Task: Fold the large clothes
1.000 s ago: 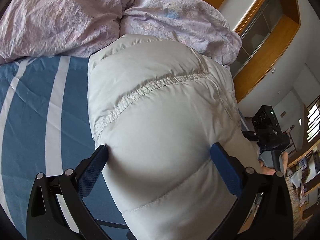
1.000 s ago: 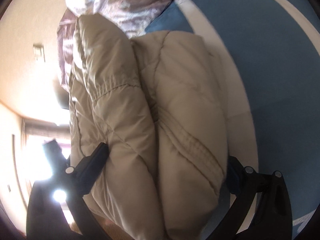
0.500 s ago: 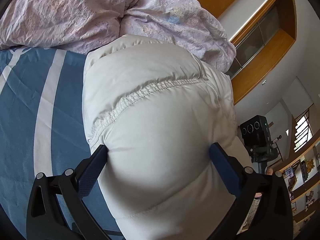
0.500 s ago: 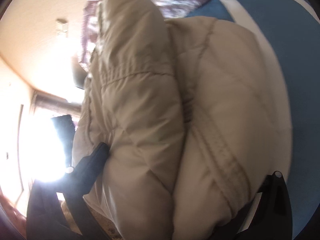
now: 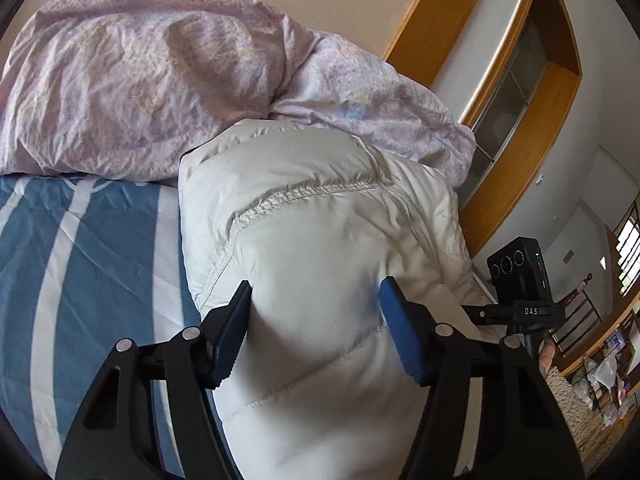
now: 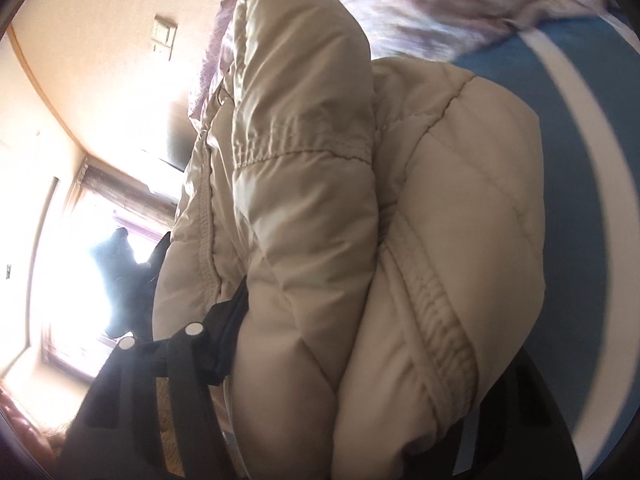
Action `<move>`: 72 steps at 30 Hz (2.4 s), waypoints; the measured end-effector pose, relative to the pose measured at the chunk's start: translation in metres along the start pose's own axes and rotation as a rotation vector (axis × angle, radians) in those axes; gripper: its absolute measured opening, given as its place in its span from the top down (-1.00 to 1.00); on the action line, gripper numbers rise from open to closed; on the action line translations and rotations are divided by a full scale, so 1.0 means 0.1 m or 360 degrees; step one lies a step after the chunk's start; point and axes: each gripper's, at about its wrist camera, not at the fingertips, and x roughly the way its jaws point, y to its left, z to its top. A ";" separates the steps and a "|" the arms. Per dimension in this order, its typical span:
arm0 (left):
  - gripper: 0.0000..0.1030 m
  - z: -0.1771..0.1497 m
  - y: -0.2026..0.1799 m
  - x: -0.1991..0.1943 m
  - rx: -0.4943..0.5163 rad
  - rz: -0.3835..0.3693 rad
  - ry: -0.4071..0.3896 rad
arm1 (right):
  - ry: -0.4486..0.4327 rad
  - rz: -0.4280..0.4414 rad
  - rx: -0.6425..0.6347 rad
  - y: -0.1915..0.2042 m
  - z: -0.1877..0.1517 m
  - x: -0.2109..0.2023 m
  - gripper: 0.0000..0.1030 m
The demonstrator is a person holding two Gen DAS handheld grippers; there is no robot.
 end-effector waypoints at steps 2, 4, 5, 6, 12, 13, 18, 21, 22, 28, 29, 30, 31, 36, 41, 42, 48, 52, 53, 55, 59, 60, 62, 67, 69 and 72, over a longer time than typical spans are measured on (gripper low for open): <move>-0.27 0.04 0.14 -0.06 -0.0027 0.0054 -0.0031 | 0.0021 -0.0011 -0.0049 0.12 0.04 0.09 -0.23; -0.25 0.07 0.27 -0.13 -0.0055 0.0094 -0.0053 | 0.0038 -0.0023 -0.0089 0.24 0.12 0.26 -0.23; -0.24 0.08 0.34 -0.15 -0.0078 0.0105 -0.0059 | 0.0045 -0.0028 -0.0104 0.30 0.17 0.33 -0.23; -0.22 0.10 0.39 -0.18 -0.0095 0.0117 -0.0061 | 0.0049 -0.0032 -0.0117 0.33 0.20 0.39 -0.23; -0.14 0.19 0.70 -0.23 -0.0185 0.0166 -0.0064 | 0.0035 -0.0055 -0.0168 0.49 0.41 0.59 -0.22; -0.12 0.19 0.73 -0.22 -0.0195 0.0168 -0.0063 | 0.0024 -0.0071 -0.0170 0.51 0.40 0.61 -0.22; -0.11 0.16 0.70 -0.13 -0.0149 0.0210 -0.0038 | 0.0002 -0.0132 -0.0006 0.22 0.27 0.67 -0.37; -0.20 0.18 0.59 -0.13 -0.0098 0.0285 -0.0033 | -0.0043 -0.0180 0.0097 0.12 0.19 0.63 -0.57; -0.29 0.18 0.57 -0.13 -0.0090 0.0301 -0.0026 | -0.0063 -0.0217 0.0097 0.14 0.18 0.63 -0.63; -0.79 0.17 0.44 -0.24 -0.0023 0.0390 -0.0048 | -0.0234 -0.0498 -0.0010 0.44 0.05 0.35 -0.71; -0.81 0.18 0.41 -0.27 -0.0005 0.0397 -0.0056 | -0.0279 -0.0551 -0.0046 0.50 0.02 0.27 -0.71; -0.84 0.18 0.37 -0.31 0.0019 0.0418 -0.0067 | -0.0313 -0.0594 -0.0068 0.55 -0.01 0.22 -0.71; -0.87 0.19 0.33 -0.33 0.0039 0.0431 -0.0076 | -0.0364 -0.0665 -0.0103 0.61 -0.04 0.15 -0.72; -0.91 0.17 0.11 -0.43 0.0150 0.0526 -0.0112 | -0.0715 -0.0990 -0.0315 1.01 -0.24 -0.21 -0.72; -0.91 0.10 -0.06 -0.36 0.0274 0.0611 -0.0087 | -0.0729 -0.1086 -0.0606 1.44 -0.46 0.05 -0.45; -0.91 0.08 -0.07 -0.33 0.0289 0.0616 -0.0074 | -0.0710 -0.1121 -0.0673 1.50 -0.52 0.15 -0.42; -0.92 0.01 -0.05 -0.12 0.0303 0.0624 0.0029 | -0.0565 -0.1156 -0.0655 1.36 -0.44 0.69 -0.31; -0.97 -0.05 0.07 0.03 0.0232 0.0570 0.0110 | -0.0458 -0.1065 -0.0481 1.11 -0.39 0.78 -0.31; -0.97 -0.07 0.11 0.06 0.0214 0.0550 0.0118 | -0.0450 -0.1054 -0.0467 1.07 -0.39 0.79 -0.32; -0.97 -0.11 0.13 0.09 0.0222 0.0545 0.0108 | -0.0438 -0.1045 -0.0454 1.02 -0.40 0.82 -0.32; -0.97 -0.16 0.14 0.17 0.0258 0.0560 0.0088 | -0.0438 -0.1041 -0.0425 0.97 -0.38 0.87 -0.33; -0.97 -0.17 0.14 0.19 0.0263 0.0561 0.0085 | -0.0441 -0.1046 -0.0424 0.96 -0.38 0.89 -0.33; -0.97 -0.19 0.15 0.22 0.0275 0.0574 0.0077 | -0.0448 -0.1062 -0.0425 0.94 -0.37 0.93 -0.34; -0.97 -0.26 0.15 0.28 0.0313 0.0627 0.0066 | -0.0462 -0.1073 -0.0426 0.90 -0.38 0.99 -0.35; -0.97 -0.28 0.13 0.30 0.0327 0.0652 0.0062 | -0.0469 -0.1076 -0.0434 0.89 -0.39 1.00 -0.35; -0.97 -0.30 0.12 0.32 0.0335 0.0680 0.0061 | -0.0467 -0.1068 -0.0431 0.87 -0.38 1.01 -0.36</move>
